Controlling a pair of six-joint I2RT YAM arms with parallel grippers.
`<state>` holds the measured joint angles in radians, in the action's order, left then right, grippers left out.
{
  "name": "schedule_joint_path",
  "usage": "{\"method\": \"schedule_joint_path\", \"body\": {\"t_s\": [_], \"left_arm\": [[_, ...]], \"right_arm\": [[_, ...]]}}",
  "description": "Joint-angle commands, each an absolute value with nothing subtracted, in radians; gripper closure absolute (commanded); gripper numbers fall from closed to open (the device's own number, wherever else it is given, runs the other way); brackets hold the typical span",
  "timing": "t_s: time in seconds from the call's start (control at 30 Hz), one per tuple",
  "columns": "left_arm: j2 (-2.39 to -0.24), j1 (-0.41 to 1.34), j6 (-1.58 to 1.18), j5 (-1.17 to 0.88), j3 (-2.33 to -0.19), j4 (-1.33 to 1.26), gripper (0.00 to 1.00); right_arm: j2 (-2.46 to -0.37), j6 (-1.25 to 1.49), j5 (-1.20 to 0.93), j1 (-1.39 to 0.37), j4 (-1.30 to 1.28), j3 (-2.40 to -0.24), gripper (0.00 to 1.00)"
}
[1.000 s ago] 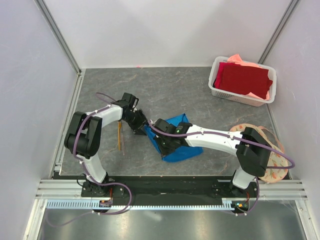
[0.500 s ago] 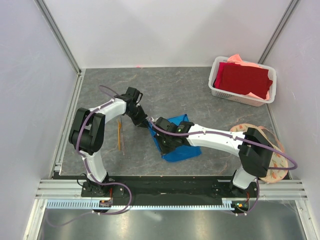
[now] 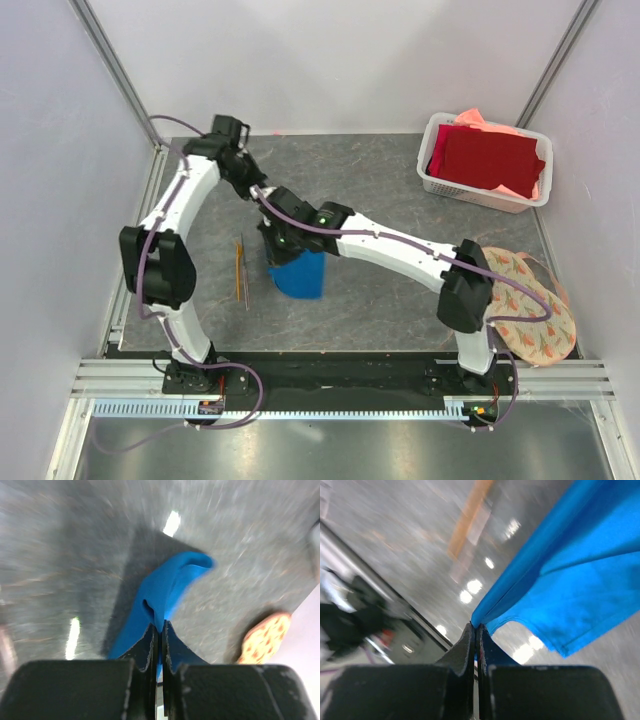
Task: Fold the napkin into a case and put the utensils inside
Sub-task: Turn over the upper triangle folded napkin at the center of the board.
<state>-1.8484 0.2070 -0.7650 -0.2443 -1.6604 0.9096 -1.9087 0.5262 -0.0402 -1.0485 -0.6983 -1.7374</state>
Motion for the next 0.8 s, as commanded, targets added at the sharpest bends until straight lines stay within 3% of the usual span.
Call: {"method": "schedule_joint_path", "body": {"t_s": [0.0,0.07,0.17,0.4,0.47,0.77], "left_arm": [[-1.731,0.12,-0.703,-0.129,-1.888,0.962,0.98],[-1.721,0.118,-0.69,-0.101,-1.952,0.971,0.98],[-1.736,0.136,-0.698,-0.123,-2.023,0.971,0.98],[-1.897,0.334,-0.681,-0.043,-2.042,0.942,0.98],[-1.969,0.374,-0.678,-0.025,-2.04,0.924,0.98],[-2.134,0.564,-0.722,0.028,-2.048,0.824,0.98]], "right_arm": [[-2.009,0.528,-0.231,-1.069,-0.747,-1.983,1.0],[-2.028,0.558,-0.311,-1.069,-0.704,-2.08,1.0],[-1.985,0.644,-0.397,-1.057,-0.544,-1.981,1.0],[-1.726,0.88,-0.538,-0.963,-0.011,-1.268,1.0],[-1.678,0.893,-0.532,-0.945,0.079,-1.169,1.0],[-1.474,0.907,-0.52,-0.827,0.167,-0.694,1.0]]}}
